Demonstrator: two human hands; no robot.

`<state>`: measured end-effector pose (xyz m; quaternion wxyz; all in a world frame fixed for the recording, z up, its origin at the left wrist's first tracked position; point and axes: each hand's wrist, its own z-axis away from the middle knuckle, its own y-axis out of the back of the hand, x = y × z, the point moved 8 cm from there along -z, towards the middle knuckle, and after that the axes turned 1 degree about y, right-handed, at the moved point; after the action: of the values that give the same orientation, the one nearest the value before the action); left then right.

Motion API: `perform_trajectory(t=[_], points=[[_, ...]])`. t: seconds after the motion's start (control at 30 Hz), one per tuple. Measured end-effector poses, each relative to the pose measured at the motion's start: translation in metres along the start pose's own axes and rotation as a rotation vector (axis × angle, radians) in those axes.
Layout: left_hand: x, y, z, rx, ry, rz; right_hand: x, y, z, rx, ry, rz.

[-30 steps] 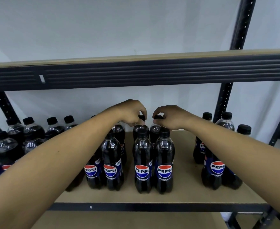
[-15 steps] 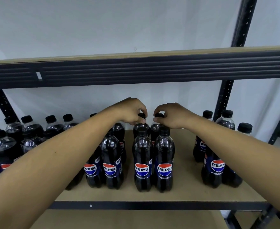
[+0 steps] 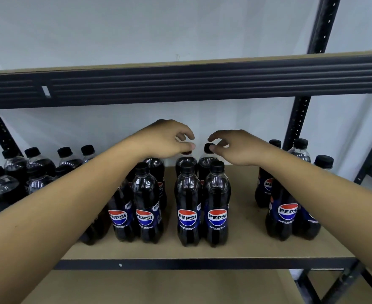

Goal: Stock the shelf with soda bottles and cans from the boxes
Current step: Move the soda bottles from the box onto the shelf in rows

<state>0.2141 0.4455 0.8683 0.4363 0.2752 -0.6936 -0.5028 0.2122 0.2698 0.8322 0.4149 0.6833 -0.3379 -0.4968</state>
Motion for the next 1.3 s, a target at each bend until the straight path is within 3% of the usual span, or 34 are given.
perform_trajectory(t=[0.13, 0.3, 0.57, 1.13, 1.3], points=[[0.014, -0.004, 0.027, -0.118, -0.064, 0.052, -0.012, 0.017, 0.028, 0.029, 0.038, -0.074], [0.014, -0.028, 0.041, -0.283, -0.06, -0.042, -0.013, -0.006, 0.055, -0.219, -0.02, -0.15], [0.014, -0.032, 0.035, -0.185, -0.042, -0.007, -0.004, -0.023, 0.051, -0.136, -0.006, -0.391], [0.007, -0.028, 0.032, -0.18, -0.089, -0.062, -0.009, -0.021, 0.05, -0.09, -0.025, -0.295], [0.013, -0.022, 0.033, -0.157, -0.156, -0.024, -0.014, -0.011, 0.06, -0.053, -0.026, -0.155]])
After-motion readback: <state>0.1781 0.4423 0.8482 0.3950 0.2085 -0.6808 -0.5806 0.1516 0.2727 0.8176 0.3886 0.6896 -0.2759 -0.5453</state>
